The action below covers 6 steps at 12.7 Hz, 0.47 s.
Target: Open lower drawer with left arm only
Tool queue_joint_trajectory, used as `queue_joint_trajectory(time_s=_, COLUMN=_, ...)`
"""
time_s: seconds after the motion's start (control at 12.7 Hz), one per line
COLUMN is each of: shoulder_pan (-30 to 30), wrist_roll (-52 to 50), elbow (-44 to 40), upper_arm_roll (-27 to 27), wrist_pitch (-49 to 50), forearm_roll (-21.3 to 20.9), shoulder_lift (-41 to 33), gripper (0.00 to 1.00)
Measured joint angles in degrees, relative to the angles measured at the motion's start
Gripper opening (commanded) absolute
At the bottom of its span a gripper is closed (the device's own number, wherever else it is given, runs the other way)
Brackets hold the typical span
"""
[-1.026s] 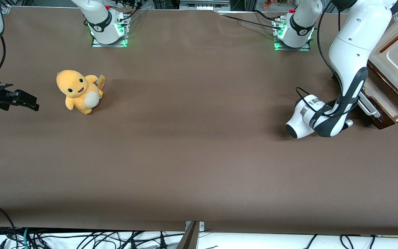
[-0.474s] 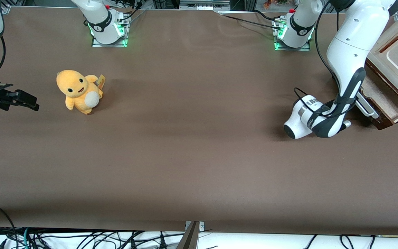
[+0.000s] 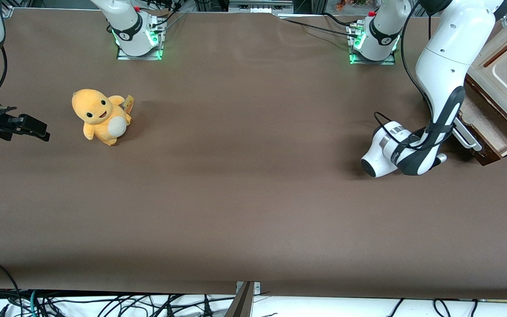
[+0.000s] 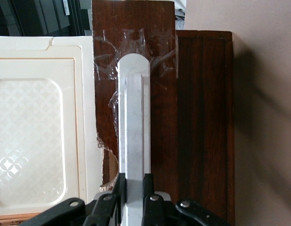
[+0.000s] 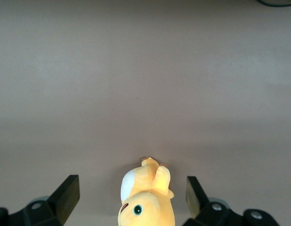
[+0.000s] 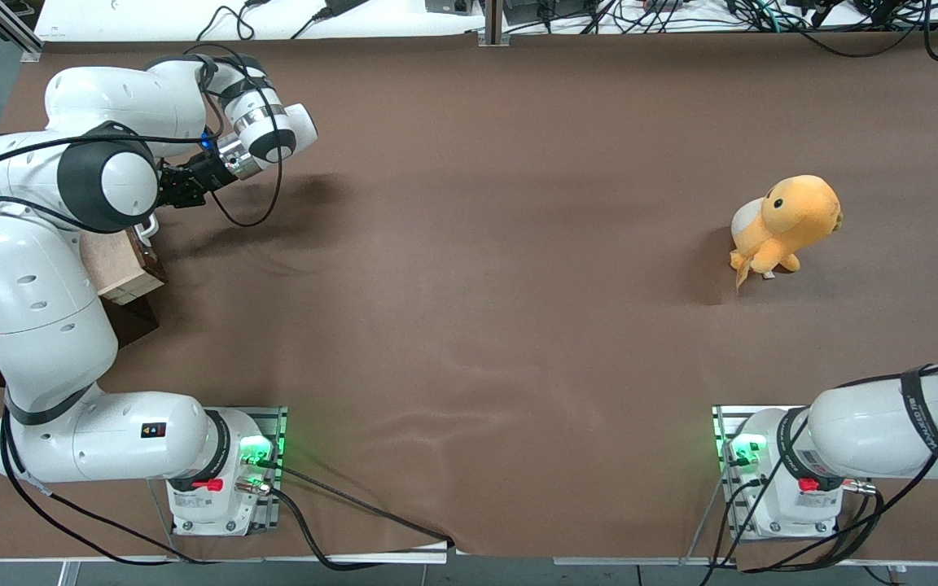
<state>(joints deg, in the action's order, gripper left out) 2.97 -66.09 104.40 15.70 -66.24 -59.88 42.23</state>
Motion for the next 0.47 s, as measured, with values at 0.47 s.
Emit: queue_joint_trajectory(time_s=0.47, shoulder_pan=-0.4, wrist_roll=0.1, elbow=-0.6, upper_arm_roll=-0.2, wrist_pitch=0.0, forearm_roll=0.5, shoulder_lift=0.1, gripper=0.04)
